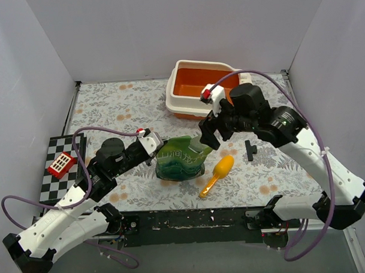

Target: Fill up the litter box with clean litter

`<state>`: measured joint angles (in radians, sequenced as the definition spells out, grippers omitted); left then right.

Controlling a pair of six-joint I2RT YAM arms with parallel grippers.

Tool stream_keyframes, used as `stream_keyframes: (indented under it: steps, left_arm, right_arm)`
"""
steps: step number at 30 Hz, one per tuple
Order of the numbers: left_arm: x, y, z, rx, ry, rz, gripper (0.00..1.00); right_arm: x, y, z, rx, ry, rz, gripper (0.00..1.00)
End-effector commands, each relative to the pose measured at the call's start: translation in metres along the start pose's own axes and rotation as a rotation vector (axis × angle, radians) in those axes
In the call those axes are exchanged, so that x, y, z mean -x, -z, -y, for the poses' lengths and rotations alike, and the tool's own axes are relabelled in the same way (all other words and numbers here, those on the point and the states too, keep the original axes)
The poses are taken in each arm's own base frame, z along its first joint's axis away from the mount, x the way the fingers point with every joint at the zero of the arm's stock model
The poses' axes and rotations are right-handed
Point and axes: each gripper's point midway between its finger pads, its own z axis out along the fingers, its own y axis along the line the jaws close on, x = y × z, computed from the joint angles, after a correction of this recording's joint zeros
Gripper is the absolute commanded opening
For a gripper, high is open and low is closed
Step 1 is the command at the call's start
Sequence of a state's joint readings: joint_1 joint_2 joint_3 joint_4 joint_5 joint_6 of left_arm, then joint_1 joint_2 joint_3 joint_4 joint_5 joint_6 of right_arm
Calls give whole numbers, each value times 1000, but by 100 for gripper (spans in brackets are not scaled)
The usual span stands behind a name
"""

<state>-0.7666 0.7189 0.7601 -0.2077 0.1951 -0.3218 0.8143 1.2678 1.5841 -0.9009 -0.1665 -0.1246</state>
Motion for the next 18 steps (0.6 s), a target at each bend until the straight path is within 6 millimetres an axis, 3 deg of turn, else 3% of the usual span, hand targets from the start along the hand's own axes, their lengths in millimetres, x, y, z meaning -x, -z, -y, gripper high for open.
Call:
stream_keyframes:
  steps: [1,8,13,18]
  left_arm:
    - [12,2,-8,32,1,21,0]
    - [46,15,-21,77,6,73,17]
    - [61,25,-30,119,41,78,31]
    - [66,33,-41,195,137,71,39]
  right_arm:
    - [-13,29,33,-295,-267,-3,93]
    - [-58,24,35,-395,-540,33,97]
    - [-109,13,37,-481,-677,-34,97]
    - [-159,-11,21,-443,-782,-115,92]
